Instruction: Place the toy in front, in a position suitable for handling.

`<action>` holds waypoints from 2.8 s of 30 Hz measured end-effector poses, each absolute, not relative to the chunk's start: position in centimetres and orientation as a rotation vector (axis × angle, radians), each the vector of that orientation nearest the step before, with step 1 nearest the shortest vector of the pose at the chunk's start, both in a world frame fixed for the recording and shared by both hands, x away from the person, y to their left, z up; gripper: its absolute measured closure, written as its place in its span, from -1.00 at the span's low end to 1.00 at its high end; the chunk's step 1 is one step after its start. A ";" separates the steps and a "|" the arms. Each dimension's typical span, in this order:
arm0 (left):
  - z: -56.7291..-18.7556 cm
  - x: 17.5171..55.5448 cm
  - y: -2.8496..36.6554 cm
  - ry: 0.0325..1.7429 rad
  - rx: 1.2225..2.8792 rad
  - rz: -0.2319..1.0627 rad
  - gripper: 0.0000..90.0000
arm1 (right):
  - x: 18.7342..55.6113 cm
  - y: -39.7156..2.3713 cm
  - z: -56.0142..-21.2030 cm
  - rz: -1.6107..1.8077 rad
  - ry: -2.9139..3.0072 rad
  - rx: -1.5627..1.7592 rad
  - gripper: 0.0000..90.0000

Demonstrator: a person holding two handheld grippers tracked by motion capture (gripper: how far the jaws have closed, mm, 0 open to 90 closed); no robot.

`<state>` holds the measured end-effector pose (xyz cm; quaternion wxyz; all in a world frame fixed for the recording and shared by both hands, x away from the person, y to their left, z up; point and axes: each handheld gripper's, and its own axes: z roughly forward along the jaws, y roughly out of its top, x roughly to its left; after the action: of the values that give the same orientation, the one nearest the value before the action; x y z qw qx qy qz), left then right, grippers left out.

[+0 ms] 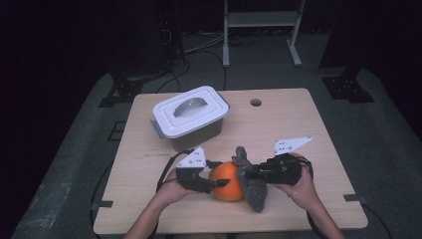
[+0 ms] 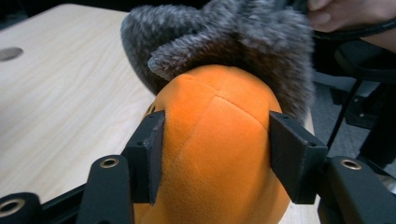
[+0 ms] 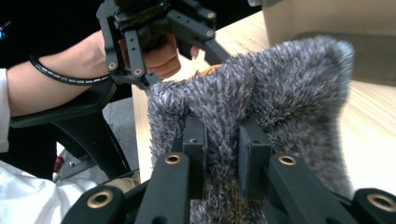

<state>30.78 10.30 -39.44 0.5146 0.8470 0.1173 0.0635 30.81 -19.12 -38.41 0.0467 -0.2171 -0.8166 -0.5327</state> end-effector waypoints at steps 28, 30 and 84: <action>-40.2 31.0 10.5 0.211 2.073 0.025 -0.42 | 32.4 -20.5 -41.2 -1.484 -2.527 -0.805 0.67; -40.3 31.1 10.5 0.224 2.081 0.049 -0.42 | 32.4 -20.5 -41.2 -1.485 -2.526 -0.808 0.67; -40.8 30.7 8.9 0.286 2.090 0.204 -0.23 | 30.9 -19.6 -37.9 -1.578 -2.589 -0.748 0.68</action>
<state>30.66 8.89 -40.85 0.4890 0.8602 0.1176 0.0841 30.90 -19.60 -37.90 0.0092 -0.2396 -0.8289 -0.5054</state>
